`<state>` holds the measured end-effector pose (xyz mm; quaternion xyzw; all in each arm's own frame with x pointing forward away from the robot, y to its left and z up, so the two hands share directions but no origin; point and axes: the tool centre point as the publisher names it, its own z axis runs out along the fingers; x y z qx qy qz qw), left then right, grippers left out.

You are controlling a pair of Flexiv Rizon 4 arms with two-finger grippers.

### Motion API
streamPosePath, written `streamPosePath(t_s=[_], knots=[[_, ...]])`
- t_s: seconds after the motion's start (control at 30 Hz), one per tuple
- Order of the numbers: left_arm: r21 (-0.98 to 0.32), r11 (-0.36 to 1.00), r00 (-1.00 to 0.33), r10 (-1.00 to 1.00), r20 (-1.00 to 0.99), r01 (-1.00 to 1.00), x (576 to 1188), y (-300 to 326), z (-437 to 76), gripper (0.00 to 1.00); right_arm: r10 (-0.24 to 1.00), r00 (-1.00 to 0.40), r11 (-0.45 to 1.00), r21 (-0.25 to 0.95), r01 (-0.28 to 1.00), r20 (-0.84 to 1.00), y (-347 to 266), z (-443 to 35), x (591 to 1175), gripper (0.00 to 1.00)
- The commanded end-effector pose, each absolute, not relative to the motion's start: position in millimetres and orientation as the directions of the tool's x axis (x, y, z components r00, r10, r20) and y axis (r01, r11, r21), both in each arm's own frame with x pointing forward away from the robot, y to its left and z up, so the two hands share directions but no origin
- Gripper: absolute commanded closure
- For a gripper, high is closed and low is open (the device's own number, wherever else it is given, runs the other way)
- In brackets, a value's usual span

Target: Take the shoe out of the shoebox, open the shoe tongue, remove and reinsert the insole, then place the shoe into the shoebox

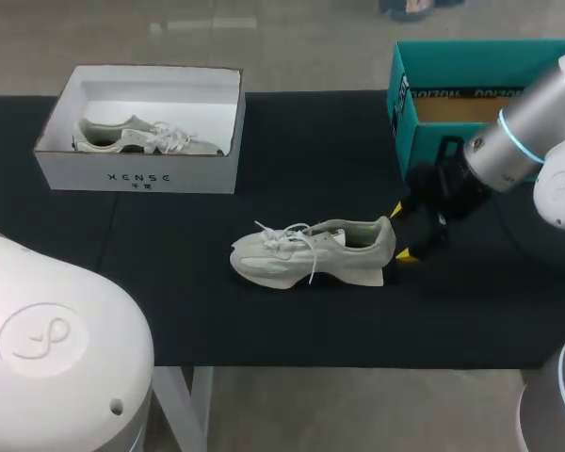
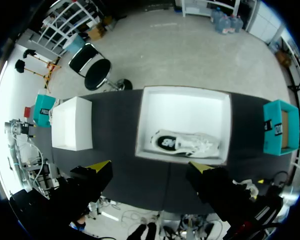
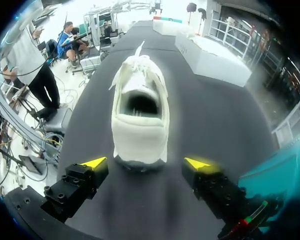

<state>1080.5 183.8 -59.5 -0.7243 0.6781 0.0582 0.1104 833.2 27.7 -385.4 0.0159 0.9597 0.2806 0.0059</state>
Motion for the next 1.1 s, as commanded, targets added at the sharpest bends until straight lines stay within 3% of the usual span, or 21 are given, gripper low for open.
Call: streamPosePath(t_s=[0.03, 1.1], knots=[[-0.087, -0.055, 0.074, -0.97, -0.232, -0.995, 1078.2, 184.3, -60.7, 0.0, 0.027, -1.0, 0.823, 0.568, 0.017, -0.008, 28.4, -400.1, 832.6, 0.0], [-0.087, -0.055, 0.074, -0.97, -0.232, -0.995, 1078.2, 184.3, -60.7, 0.0, 0.018, -1.0, 0.745, 0.667, 0.009, -0.008, 79.5, -426.5, 834.9, 0.0]])
